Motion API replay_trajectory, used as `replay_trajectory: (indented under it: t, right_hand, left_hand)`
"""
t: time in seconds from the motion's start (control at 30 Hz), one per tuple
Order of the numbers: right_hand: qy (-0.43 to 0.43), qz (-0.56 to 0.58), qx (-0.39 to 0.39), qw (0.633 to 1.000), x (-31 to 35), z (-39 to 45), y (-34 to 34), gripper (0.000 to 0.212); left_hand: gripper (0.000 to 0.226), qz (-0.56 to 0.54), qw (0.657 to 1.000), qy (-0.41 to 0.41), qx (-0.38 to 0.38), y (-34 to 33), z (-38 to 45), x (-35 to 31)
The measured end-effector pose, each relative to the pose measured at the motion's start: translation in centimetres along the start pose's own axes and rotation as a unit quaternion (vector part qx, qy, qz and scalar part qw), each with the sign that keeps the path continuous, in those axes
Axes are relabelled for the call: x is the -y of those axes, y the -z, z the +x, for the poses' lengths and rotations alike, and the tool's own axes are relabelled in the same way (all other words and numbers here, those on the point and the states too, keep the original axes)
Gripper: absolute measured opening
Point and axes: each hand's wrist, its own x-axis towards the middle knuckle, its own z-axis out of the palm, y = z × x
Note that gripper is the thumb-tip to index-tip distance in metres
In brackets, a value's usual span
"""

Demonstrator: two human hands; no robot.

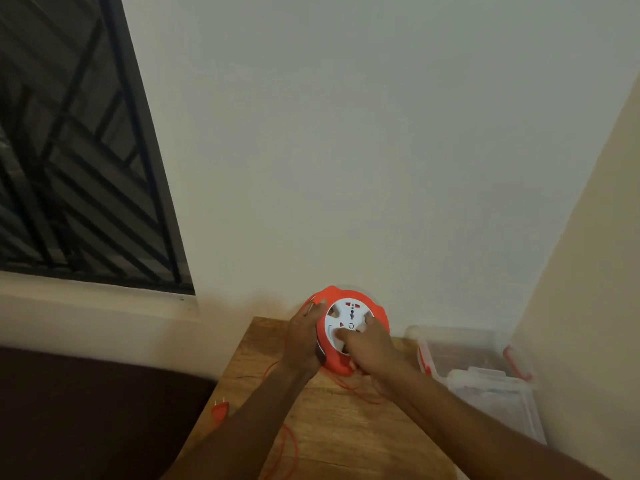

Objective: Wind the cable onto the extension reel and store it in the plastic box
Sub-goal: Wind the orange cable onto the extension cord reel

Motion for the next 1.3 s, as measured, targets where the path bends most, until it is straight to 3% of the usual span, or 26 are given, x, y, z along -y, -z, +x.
replay_trajectory:
  t: [0.07, 0.1, 0.17, 0.23, 0.3, 0.5, 0.63, 0.77, 0.9, 0.97, 1.03, 1.07, 1.13, 1.2, 1.23, 1.3]
  right_hand:
    - [0.064, -0.145, -0.001, 0.987, -0.4, -1.3, 0.4, 0.071]
    - [0.115, -0.248, -0.017, 0.962, -0.6, -1.8, 0.8, 0.068]
    - [0.239, -0.445, -0.019, 0.863, -0.6, -2.6, 2.0, 0.053]
    - [0.334, -0.584, 0.042, 0.739, -0.1, -2.5, 3.7, 0.041]
    - [0.386, -0.648, 0.113, 0.647, 0.1, -1.5, 5.2, 0.041]
    - [0.409, -0.746, 0.210, 0.482, 2.2, 0.4, 6.2, 0.054]
    - [0.397, -0.793, 0.236, 0.396, 3.3, 0.4, 5.5, 0.063]
    - [0.411, -0.803, 0.261, 0.344, 4.2, 0.3, 4.9, 0.059]
    - [0.478, -0.786, 0.247, 0.306, 4.2, 0.8, 4.6, 0.054]
    - [0.499, -0.775, 0.235, 0.308, 3.8, 1.6, 5.1, 0.064]
    - [0.504, -0.760, 0.190, 0.364, 3.0, 2.1, 5.4, 0.070]
    - [0.493, -0.743, 0.145, 0.429, 2.5, 1.8, 5.4, 0.070]
    - [0.418, -0.681, 0.049, 0.600, 1.0, 1.3, 4.6, 0.070]
    - [0.317, -0.596, 0.009, 0.738, -0.3, 0.8, 3.3, 0.071]
    - [0.278, -0.549, 0.004, 0.788, -0.8, 0.6, 2.8, 0.073]
    - [0.220, -0.484, 0.003, 0.847, -1.6, 0.2, 2.1, 0.075]
  left_hand:
    - [0.028, -0.008, 0.999, 0.028, 0.014, 0.2, 0.1, 0.6]
    - [0.031, -0.009, 0.999, 0.040, 0.017, 0.2, 0.0, 0.7]
    - [0.031, -0.008, 0.998, 0.055, 0.019, 0.5, 0.1, 1.0]
    - [0.033, -0.013, 0.998, 0.065, 0.023, 0.7, 0.1, 1.1]
    - [0.033, -0.018, 0.996, 0.077, 0.038, 0.9, 0.0, 1.2]
    - [0.035, -0.010, 0.990, 0.112, 0.090, 0.7, -0.1, 1.3]
    - [0.041, 0.003, 0.986, 0.127, 0.111, 0.4, -0.4, 1.3]
    - [0.058, 0.011, 0.984, 0.138, 0.110, 0.8, -0.5, 1.3]
    - [0.057, 0.005, 0.983, 0.129, 0.128, 1.4, -0.4, 0.9]
    - [0.059, -0.002, 0.986, 0.105, 0.128, 1.4, -0.4, 0.9]
    - [0.057, -0.030, 0.989, 0.079, 0.118, 1.5, -0.4, 0.9]
    - [0.055, -0.047, 0.991, 0.065, 0.109, 1.4, -0.5, 0.8]
    - [0.052, -0.069, 0.991, 0.046, 0.104, 0.9, -0.6, 0.3]
    - [0.045, -0.056, 0.993, 0.038, 0.101, 0.6, -0.4, 0.2]
    - [0.038, -0.049, 0.993, 0.038, 0.097, 0.6, -0.4, 0.4]
    - [0.031, -0.036, 0.995, 0.045, 0.087, 0.9, -0.4, 0.9]
